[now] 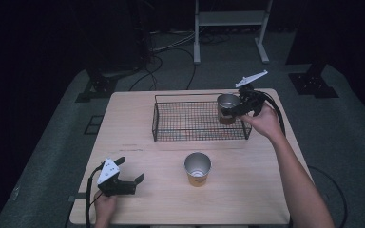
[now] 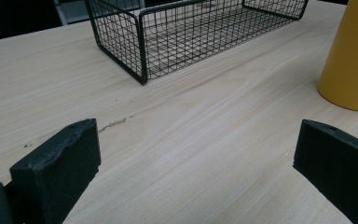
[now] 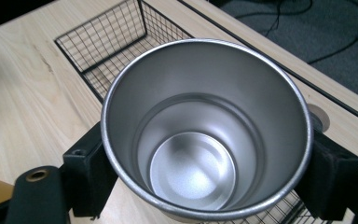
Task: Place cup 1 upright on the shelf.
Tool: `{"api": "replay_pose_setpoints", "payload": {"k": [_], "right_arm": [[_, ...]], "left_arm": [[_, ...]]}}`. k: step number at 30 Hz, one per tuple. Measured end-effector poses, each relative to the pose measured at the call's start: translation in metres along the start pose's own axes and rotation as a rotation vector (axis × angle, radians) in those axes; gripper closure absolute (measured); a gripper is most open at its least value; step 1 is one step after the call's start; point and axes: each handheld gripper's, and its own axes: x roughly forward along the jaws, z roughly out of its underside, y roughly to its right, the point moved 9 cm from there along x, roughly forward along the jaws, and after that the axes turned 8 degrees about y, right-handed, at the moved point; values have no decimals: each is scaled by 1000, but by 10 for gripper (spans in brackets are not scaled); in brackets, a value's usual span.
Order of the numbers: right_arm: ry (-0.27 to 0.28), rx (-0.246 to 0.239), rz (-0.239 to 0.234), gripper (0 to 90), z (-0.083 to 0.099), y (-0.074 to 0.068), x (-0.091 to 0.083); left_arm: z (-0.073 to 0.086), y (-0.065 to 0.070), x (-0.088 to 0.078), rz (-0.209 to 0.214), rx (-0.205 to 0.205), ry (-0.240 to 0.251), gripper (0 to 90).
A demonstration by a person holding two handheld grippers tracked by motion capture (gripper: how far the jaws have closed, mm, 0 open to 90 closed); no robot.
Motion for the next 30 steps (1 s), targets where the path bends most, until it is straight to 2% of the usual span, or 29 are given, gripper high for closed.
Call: {"api": "replay_pose_setpoints", "payload": {"k": [3,8,12,19,21,26,30], "right_arm": [[-11,-4,13,175,-2,3,3],[4,-4,14,175,-13,3,14],[-12,2,25,175,-15,5,22],[-22,31,26,175,-15,9,38],[-38,21,32,175,-13,10,44],[-64,40,41,175,-5,12,56],[-54,58,36,175,-4,11,64]], "left_arm": [[0,0,0,0,1,1,0],[0,0,0,3,5,0,0],[0,0,0,3,3,1,0],[0,1,0,4,9,-1,0],[-1,1,0,5,5,4,0],[0,1,0,4,2,5,0],[-1,1,0,4,5,8,0]]}}
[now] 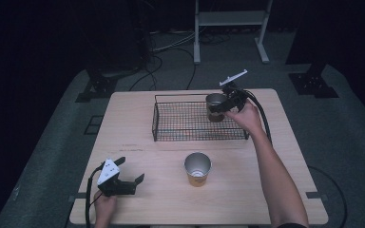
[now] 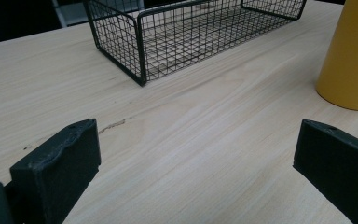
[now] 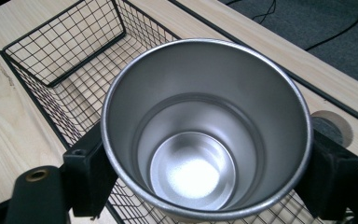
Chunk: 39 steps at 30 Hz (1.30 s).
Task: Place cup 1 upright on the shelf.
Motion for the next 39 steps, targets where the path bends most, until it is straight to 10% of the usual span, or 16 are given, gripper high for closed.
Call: {"api": "replay_pose_setpoints", "payload": {"k": [39], "right_arm": [[-118,115,82,173,51,25,33]], "left_arm": [[0,0,0,1,0,0,0]]}}
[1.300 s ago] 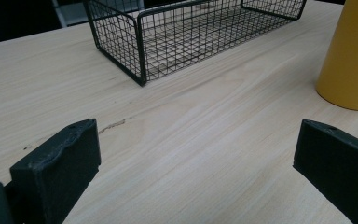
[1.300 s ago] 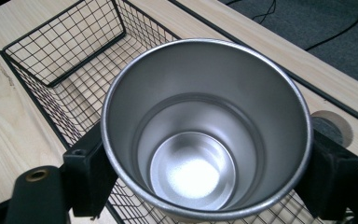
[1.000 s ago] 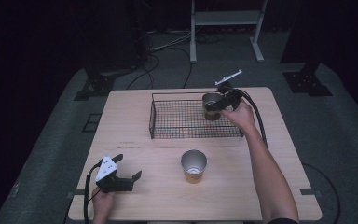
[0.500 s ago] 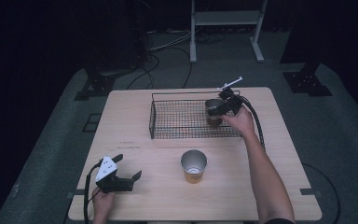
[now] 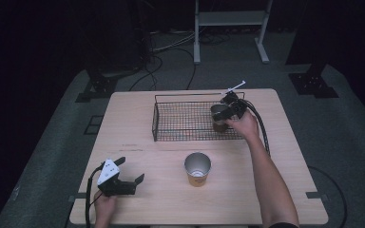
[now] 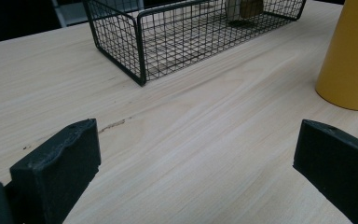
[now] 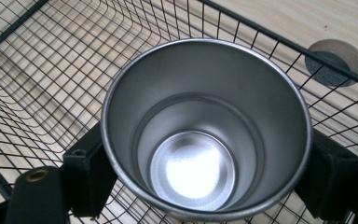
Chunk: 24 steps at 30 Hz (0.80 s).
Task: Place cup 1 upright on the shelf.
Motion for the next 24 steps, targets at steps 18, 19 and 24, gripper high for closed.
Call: {"api": "replay_pose_setpoints", "payload": {"k": [18,19,24], "right_arm": [[26,-30,5,146,11,-4,0],[27,-30,2,140,11,-4,0],[33,-47,18,114,12,-7,1]], "left_arm": [[0,0,0,2,2,2,0],[0,0,0,2,3,2,0],[0,0,0,2,1,1,0]]}}
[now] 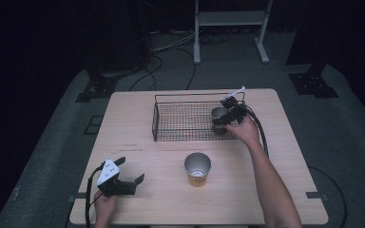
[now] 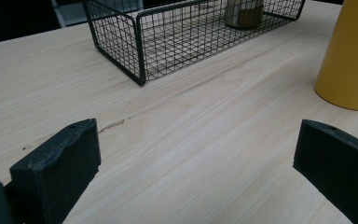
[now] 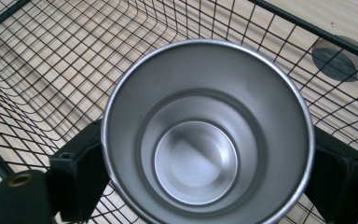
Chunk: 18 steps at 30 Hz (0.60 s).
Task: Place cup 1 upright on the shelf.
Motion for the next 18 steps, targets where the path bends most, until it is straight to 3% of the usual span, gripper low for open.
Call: {"api": "replay_pose_setpoints", "payload": {"k": [18], "right_arm": [[88,2,4,67,-14,-4,-17]], "left_arm": [[0,0,0,0,0,0,0]]}}
